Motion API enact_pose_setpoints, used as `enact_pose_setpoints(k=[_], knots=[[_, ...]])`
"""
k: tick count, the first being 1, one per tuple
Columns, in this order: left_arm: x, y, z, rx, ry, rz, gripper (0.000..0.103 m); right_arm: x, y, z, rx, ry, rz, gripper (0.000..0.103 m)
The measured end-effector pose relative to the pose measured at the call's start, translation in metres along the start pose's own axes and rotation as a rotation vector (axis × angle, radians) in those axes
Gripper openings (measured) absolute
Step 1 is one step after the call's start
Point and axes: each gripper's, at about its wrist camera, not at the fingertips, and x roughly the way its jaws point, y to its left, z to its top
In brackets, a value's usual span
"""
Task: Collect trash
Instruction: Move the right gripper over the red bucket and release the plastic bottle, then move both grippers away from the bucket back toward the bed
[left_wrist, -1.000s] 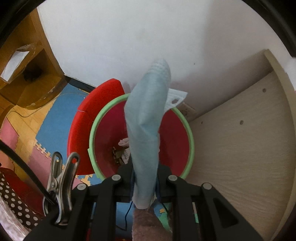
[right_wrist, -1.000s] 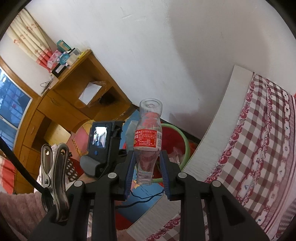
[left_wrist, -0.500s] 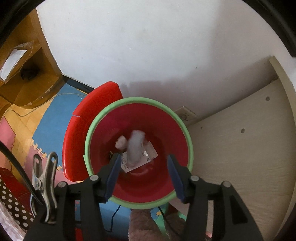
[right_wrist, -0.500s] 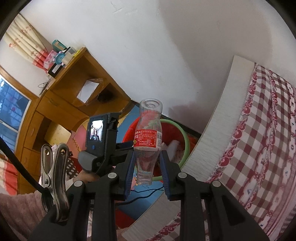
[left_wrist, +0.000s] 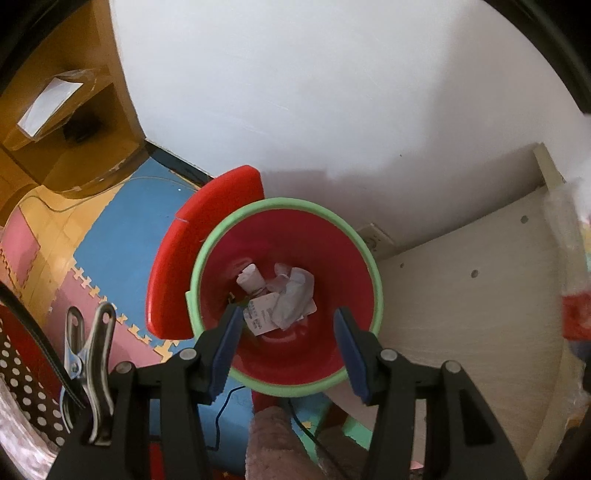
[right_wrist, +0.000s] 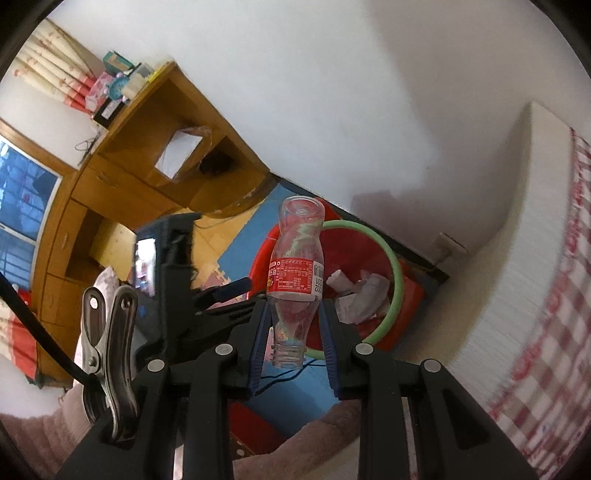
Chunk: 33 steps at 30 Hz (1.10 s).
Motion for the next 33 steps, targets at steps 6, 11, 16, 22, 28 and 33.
enact_pose_setpoints(k=[6,11,16,22,28,33], knots=[[-0.008,0.01,-0.003,-0.008,-0.003,0.01,0.054,0.03,0.003,0.009,-0.011,0.052,-0.042,0.028],[-0.012,0.02,-0.005,-0.025,-0.006,0.02,0.054,0.048,0.002,0.016,-0.006,0.078,-0.06,0.029],[-0.016,0.028,-0.01,-0.038,-0.007,0.022,0.054,0.055,0.002,0.017,-0.007,0.06,-0.082,0.031],[-0.02,0.032,-0.015,-0.037,-0.003,0.014,0.054,0.053,0.005,0.015,-0.004,0.047,-0.103,0.036],[-0.024,0.028,-0.014,-0.023,-0.007,0.005,0.054,0.05,0.004,0.011,0.028,0.043,-0.086,0.036],[-0.027,0.022,-0.012,-0.001,-0.012,-0.002,0.054,0.044,0.006,0.008,0.035,0.027,-0.086,0.036]])
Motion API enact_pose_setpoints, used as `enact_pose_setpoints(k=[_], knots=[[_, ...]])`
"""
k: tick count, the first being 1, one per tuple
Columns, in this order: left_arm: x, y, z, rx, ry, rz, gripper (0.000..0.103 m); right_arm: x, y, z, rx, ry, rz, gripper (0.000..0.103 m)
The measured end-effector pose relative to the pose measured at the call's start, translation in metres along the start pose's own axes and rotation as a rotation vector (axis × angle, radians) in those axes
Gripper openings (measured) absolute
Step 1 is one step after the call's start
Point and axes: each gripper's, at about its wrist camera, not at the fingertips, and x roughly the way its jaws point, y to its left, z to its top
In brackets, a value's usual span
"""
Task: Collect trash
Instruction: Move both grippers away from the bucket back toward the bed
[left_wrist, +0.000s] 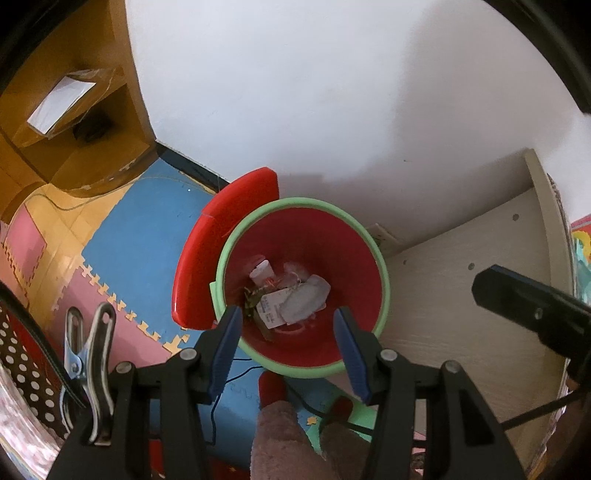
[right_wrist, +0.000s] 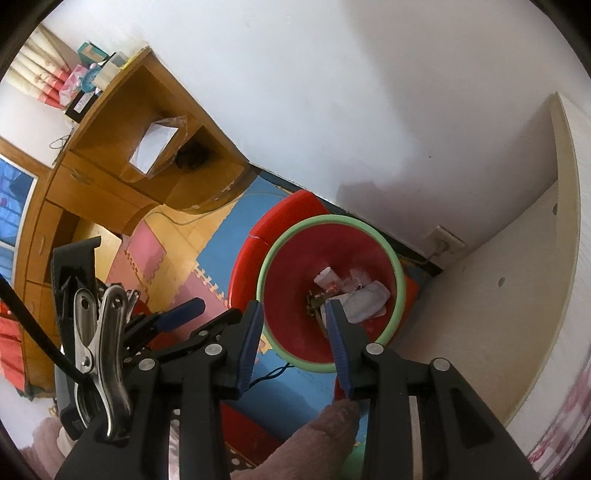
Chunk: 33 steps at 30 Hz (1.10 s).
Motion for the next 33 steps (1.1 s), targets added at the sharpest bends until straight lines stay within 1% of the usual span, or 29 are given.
enact_pose_setpoints(k=[6,9,12,19,25,29,33], knots=[[-0.003,-0.006,0.002,0.035,0.005,-0.005,0.054,-0.006,-0.001,-0.006,0.023,-0.013,0.011,0.036],[-0.006,-0.008,0.002,0.056,0.013,0.0,0.054,-0.017,0.001,-0.009,0.029,-0.043,0.007,0.036],[-0.012,-0.011,0.002,0.072,0.013,-0.005,0.054,-0.031,0.007,-0.012,-0.002,-0.08,-0.004,0.036],[-0.025,-0.018,0.0,0.09,-0.008,0.0,0.054,-0.051,0.017,-0.022,-0.045,-0.103,0.002,0.036],[-0.046,-0.023,-0.004,0.097,-0.036,-0.002,0.054,-0.074,0.014,-0.036,-0.047,-0.132,0.03,0.036],[-0.066,-0.029,-0.01,0.099,-0.053,0.008,0.054,-0.096,0.013,-0.047,-0.044,-0.148,0.081,0.036],[-0.082,-0.037,-0.016,0.114,-0.073,0.02,0.054,-0.119,0.013,-0.062,-0.064,-0.175,0.091,0.036]])
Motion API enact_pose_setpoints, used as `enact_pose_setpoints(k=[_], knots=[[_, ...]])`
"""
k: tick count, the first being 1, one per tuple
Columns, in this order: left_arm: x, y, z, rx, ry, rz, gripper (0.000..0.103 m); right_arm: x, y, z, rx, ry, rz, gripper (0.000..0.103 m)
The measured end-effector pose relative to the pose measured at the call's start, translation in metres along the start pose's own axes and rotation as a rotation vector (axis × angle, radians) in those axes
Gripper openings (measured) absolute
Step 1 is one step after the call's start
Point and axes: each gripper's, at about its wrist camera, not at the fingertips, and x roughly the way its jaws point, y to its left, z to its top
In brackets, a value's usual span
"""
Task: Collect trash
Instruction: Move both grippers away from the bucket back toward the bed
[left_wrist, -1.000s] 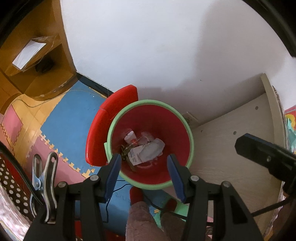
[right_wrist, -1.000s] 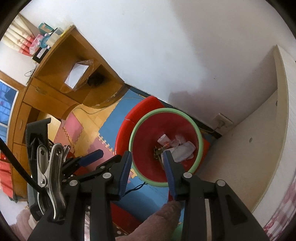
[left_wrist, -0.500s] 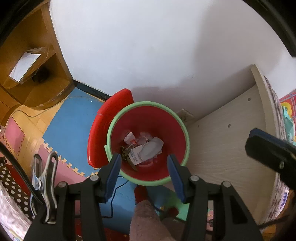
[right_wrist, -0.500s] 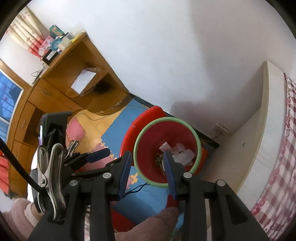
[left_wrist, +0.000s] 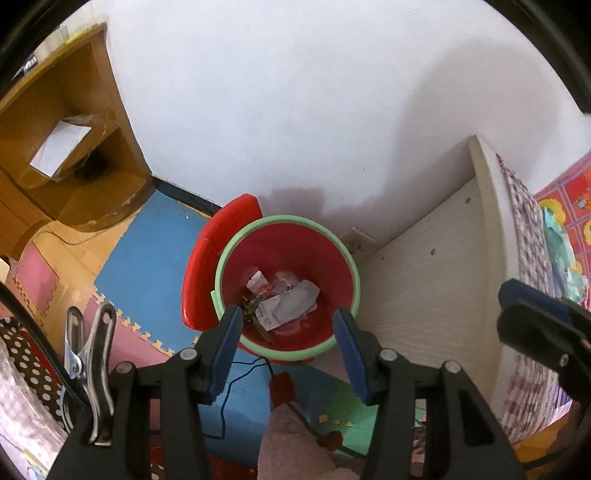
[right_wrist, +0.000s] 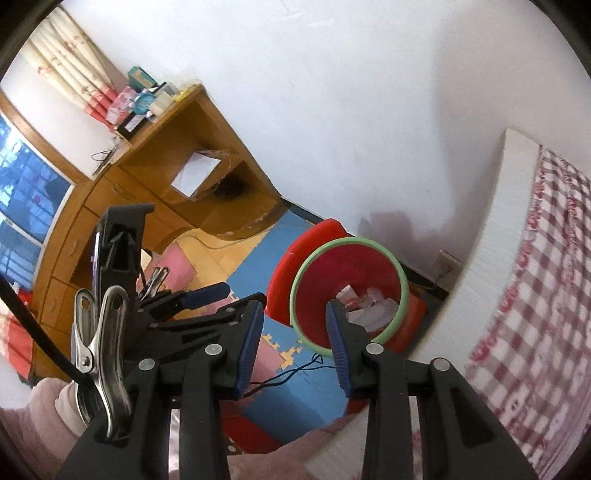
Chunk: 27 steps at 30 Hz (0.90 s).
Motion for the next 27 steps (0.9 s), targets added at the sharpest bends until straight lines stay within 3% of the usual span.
enact_pose_setpoints(k=[18,27], knots=[[-0.078,-0.065,-0.046,0.082,-0.067,0.01,0.054,-0.116,-0.014,-0.071,0.016,-0.135,0.019,0.036],[-0.107,-0.111,-0.073,0.123,-0.069,-0.019,0.054,-0.168,-0.036,-0.113,0.085,-0.204,-0.027,0.036]])
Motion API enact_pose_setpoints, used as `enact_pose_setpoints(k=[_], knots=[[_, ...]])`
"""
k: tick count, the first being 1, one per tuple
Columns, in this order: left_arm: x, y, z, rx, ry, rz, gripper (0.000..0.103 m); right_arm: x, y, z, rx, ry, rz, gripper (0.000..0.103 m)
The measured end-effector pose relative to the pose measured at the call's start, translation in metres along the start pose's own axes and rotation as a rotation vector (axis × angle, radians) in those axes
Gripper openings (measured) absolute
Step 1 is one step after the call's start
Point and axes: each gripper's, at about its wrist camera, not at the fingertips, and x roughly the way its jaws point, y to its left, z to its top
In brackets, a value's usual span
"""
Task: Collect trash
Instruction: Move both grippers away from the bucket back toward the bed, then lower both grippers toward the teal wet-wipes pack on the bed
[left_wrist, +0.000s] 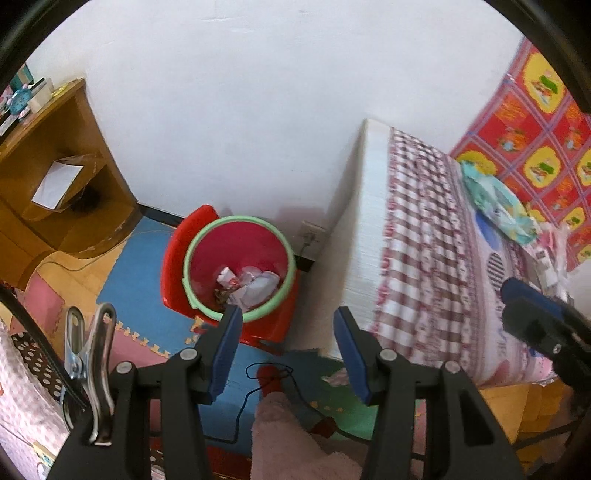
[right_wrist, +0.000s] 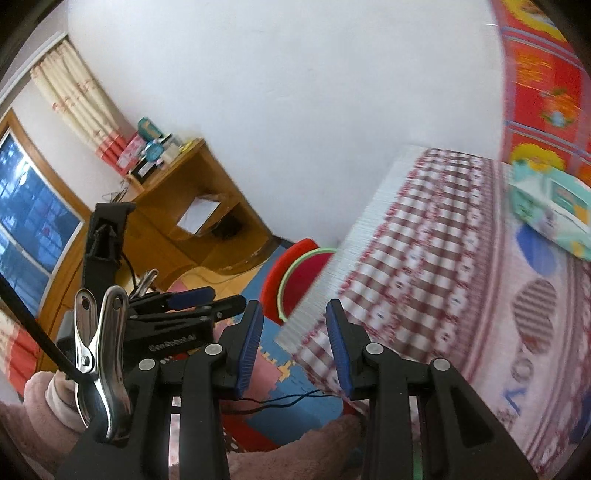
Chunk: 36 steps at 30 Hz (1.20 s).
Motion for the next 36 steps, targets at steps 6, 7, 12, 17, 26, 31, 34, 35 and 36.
enact_pose_setpoints(k=[6,7,12,17,26,31,34,35,36], knots=[[-0.014,-0.037,-0.008,0.041,-0.018,-0.019,0.054,-0.043,-0.028,-0.017,0.06,-0.064,-0.048,0.036],[-0.016,-0.046,-0.009,0.058,-0.02,-0.017,0.054,-0.051,-0.033,-0.019,0.072,-0.077,-0.055,0.036],[-0.026,-0.082,-0.02,0.13,-0.03,-0.028,0.054,-0.087,-0.053,-0.029,0.121,-0.138,-0.092,0.036],[-0.032,-0.122,-0.027,0.188,-0.039,-0.056,0.054,-0.122,-0.071,-0.041,0.148,-0.18,-0.135,0.036],[-0.033,-0.182,-0.027,0.273,-0.027,-0.114,0.054,-0.16,-0.105,-0.062,0.235,-0.227,-0.202,0.037],[-0.029,-0.21,-0.023,0.343,-0.015,-0.14,0.054,-0.171,-0.126,-0.067,0.306,-0.249,-0.235,0.037],[-0.024,-0.223,-0.017,0.371,-0.013,-0.153,0.054,-0.174,-0.139,-0.067,0.338,-0.257,-0.264,0.037],[-0.022,-0.227,-0.014,0.377,-0.014,-0.157,0.054,-0.175,-0.143,-0.067,0.348,-0.257,-0.273,0.037],[-0.02,-0.231,-0.011,0.382,-0.015,-0.163,0.054,-0.175,-0.147,-0.067,0.356,-0.257,-0.281,0.037]])
